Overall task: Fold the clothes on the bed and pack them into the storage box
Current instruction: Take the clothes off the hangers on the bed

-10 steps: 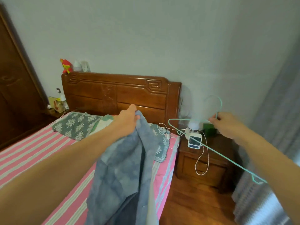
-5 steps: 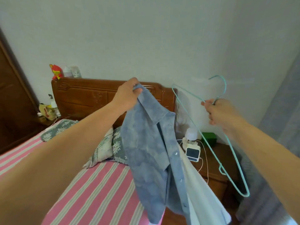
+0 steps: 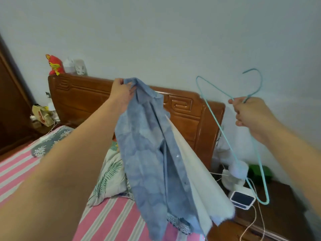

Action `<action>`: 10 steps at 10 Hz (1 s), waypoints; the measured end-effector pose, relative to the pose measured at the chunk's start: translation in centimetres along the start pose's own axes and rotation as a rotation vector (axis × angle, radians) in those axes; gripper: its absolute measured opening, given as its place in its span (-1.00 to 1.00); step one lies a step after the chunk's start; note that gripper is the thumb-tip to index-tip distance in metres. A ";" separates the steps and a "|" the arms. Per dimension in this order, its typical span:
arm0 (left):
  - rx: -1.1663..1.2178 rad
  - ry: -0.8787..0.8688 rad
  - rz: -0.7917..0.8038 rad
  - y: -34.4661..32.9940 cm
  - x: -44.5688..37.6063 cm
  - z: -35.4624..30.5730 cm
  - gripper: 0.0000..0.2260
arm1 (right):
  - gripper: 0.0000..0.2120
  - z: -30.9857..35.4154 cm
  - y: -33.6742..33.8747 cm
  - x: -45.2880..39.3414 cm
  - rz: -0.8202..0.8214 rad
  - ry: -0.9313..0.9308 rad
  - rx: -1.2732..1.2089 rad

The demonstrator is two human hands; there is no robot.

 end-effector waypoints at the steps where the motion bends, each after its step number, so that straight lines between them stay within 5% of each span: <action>1: -0.664 0.187 -0.095 6.3 -3.9 9.7 -0.50 | -0.91 -5.2 -6.1 -2.7 0.060 -0.082 -0.004; 2: -0.998 0.492 0.104 10.0 -0.6 19.9 -0.58 | -0.91 -11.2 -11.3 -3.4 0.125 -0.188 0.026; 3: -0.893 0.519 0.388 8.3 6.1 26.8 -0.84 | -0.86 -15.7 -14.3 -2.8 0.205 -0.229 0.087; 4: -0.640 0.506 0.531 2.9 10.6 29.0 -0.77 | -0.87 -17.3 -14.5 -1.6 0.229 -0.208 0.185; 5: -0.301 0.348 0.463 -2.6 13.6 27.5 -0.65 | -0.85 -17.7 -11.4 0.5 0.201 -0.201 0.252; 6: -0.434 -0.020 0.457 -8.2 17.9 22.7 -0.78 | -0.89 -17.7 -5.5 4.1 0.182 -0.204 0.336; 7: -0.461 -0.481 0.648 -15.9 26.1 15.6 -0.72 | -0.86 -16.7 3.0 10.1 0.131 -0.239 0.327; 8: -0.443 -0.763 0.928 -22.7 36.2 10.0 -0.68 | -0.83 -15.0 11.5 17.9 0.078 -0.225 0.330; 10: -0.241 -0.955 1.389 -31.5 61.5 2.2 -0.76 | -0.90 -13.0 32.0 40.7 -0.249 -0.311 0.394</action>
Point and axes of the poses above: each hand's wrist, its own x-axis away from the middle knuckle, its own y-axis out of the back of the hand, z = x × y, the point moved 8 cm from there along -x, towards the middle knuckle, and after that the axes turned 3 degrees about -y, right-handed, at the moved point
